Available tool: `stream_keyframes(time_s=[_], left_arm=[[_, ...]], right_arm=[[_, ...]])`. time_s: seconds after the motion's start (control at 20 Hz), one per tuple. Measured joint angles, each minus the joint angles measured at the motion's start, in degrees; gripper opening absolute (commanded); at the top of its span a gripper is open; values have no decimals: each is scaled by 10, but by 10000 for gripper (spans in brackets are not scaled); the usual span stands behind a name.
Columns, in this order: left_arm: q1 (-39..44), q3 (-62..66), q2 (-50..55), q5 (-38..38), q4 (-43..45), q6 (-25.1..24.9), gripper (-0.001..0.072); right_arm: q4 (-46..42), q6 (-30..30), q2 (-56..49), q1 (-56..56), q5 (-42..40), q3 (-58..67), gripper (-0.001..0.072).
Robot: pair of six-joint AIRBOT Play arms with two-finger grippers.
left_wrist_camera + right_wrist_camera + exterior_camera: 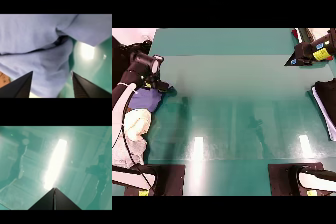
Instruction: Fold the shirts.
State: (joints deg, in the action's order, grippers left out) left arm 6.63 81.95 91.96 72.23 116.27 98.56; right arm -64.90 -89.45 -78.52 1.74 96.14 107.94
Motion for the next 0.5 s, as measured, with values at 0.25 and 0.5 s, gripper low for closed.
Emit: stream_keyframes(time_s=[0.25, 0.5], left_arm=[[0, -41, 2, -44, 28, 25, 25], [0, -40, -1, -43, 33, 32, 24]], right_arm=[[2, 0, 0, 0, 0, 0, 19], [4, 0, 0, 0, 0, 0, 19]])
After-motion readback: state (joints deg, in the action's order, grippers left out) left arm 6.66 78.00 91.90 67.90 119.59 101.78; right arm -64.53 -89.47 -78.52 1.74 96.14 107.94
